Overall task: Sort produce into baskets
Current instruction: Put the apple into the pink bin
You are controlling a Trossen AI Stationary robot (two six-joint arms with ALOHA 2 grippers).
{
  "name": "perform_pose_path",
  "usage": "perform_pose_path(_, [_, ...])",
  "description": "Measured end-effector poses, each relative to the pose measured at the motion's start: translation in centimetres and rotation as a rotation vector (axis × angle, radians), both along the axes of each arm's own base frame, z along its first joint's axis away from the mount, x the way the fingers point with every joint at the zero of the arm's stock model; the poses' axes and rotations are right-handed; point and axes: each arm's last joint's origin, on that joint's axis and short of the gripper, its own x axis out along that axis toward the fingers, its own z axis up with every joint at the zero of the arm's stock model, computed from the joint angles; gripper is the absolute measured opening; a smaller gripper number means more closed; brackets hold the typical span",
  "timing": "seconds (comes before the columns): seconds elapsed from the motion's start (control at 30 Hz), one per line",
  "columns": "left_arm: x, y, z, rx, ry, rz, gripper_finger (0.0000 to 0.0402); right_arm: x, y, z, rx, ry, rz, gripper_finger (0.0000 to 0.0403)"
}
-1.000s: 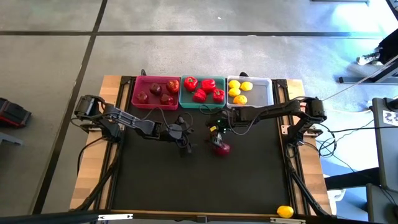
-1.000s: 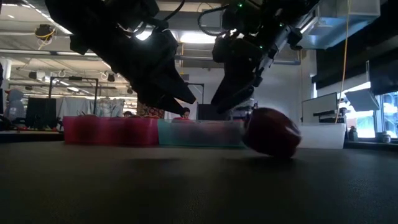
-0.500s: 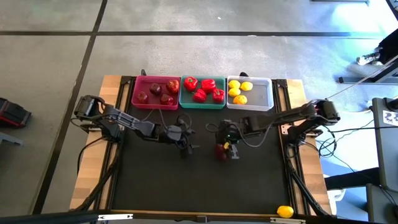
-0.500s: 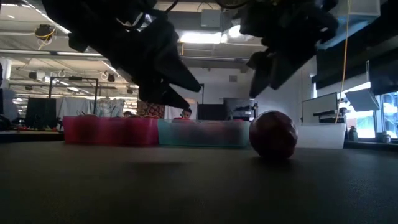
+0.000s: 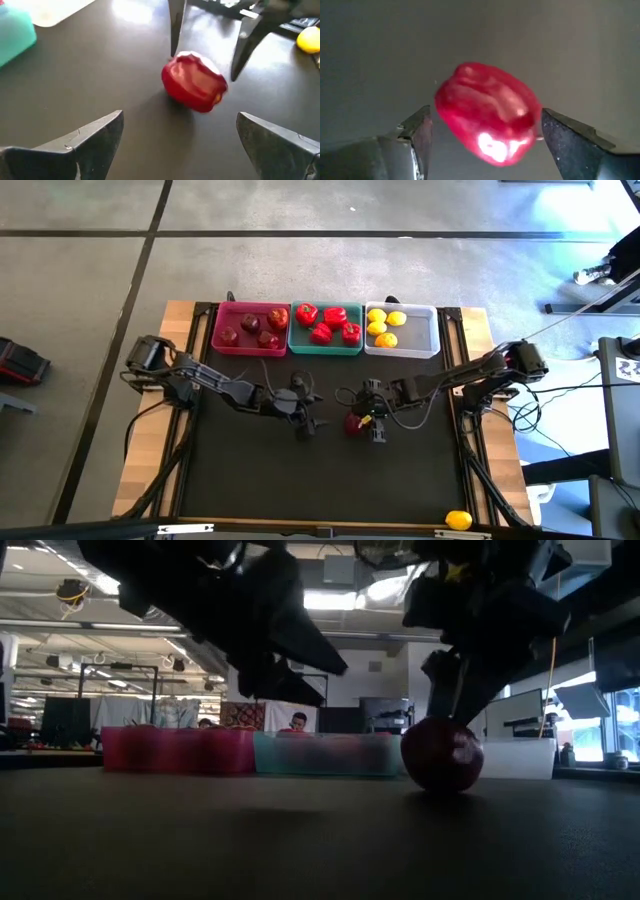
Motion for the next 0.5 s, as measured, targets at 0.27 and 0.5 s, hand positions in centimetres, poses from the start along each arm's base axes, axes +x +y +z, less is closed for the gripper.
perform_pose_path(0.27, [2.3,0.0,-1.9,0.042,0.054,-0.012,0.0381,0.7,-0.1,0.0,-0.041,-0.064,-0.022,0.0294])
perform_pose_path(0.5, [3.5,0.4,-2.0,0.026,0.048,-0.013,0.0381,0.8,-0.1,2.1,-0.022,-0.129,-0.064,0.0294])
